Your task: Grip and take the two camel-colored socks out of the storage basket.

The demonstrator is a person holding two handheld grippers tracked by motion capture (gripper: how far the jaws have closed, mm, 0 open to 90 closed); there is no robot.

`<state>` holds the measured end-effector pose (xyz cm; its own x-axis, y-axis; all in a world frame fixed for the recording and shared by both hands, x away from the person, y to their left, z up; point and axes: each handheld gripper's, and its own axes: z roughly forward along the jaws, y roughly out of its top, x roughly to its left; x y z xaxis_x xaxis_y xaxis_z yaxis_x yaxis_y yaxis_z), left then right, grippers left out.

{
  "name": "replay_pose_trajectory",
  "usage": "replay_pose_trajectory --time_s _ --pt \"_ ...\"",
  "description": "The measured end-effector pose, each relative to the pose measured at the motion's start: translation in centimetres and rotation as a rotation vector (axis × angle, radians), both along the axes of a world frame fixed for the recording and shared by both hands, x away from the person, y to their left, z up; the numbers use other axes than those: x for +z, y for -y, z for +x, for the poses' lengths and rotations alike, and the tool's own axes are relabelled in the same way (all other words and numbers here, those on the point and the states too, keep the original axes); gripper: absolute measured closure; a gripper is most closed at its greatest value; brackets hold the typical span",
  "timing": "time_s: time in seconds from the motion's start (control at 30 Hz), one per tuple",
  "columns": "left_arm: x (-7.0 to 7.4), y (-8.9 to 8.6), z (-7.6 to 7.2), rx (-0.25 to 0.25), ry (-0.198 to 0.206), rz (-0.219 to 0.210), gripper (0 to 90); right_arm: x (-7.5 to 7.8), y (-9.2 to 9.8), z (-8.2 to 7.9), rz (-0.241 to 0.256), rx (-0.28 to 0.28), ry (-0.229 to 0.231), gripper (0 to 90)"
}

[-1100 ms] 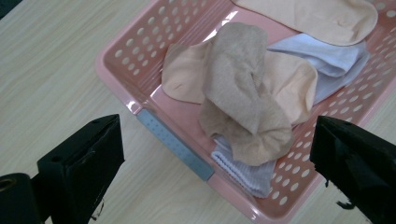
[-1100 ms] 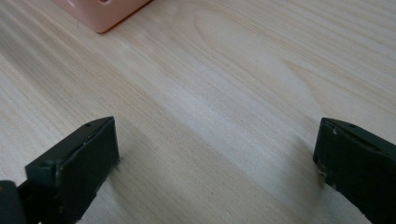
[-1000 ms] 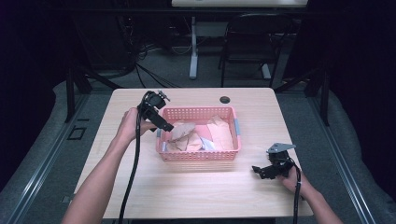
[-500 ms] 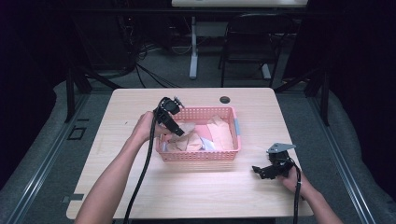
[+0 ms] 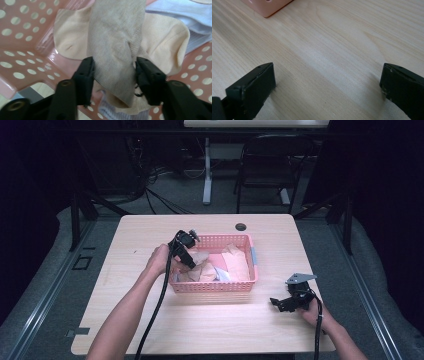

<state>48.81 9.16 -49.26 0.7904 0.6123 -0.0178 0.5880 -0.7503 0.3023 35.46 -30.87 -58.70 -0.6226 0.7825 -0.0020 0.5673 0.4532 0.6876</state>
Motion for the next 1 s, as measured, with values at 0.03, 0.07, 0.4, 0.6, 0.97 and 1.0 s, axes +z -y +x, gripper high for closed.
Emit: replay_pose_trajectory --time_s 0.03,0.07,0.4,0.6,0.97,1.0 --pt "0.0 0.0 0.0 -0.003 -0.001 0.001 55.2 0.0 0.0 0.0 0.0 0.0 0.0 0.0" --pt "0.1 0.0 -0.1 -0.006 -0.001 0.005 63.1 0.0 0.0 0.0 0.0 0.0 0.0 0.0" --pt "1.0 -0.4 -0.7 -0.016 0.01 -0.015 81.5 0.0 0.0 0.0 -0.001 0.0 -0.001 0.0" --pt "2.5 -0.8 -1.0 -0.019 0.023 -0.026 81.4 0.0 0.0 0.0 0.0 0.0 0.0 0.0" --pt "5.7 -1.0 -1.3 -0.038 0.036 -0.051 81.7 0.0 0.0 0.0 -0.001 0.0 -0.001 0.0" --pt "6.1 -0.9 -1.3 -0.045 0.035 -0.052 81.9 0.0 0.0 0.0 -0.001 0.0 0.0 0.0"
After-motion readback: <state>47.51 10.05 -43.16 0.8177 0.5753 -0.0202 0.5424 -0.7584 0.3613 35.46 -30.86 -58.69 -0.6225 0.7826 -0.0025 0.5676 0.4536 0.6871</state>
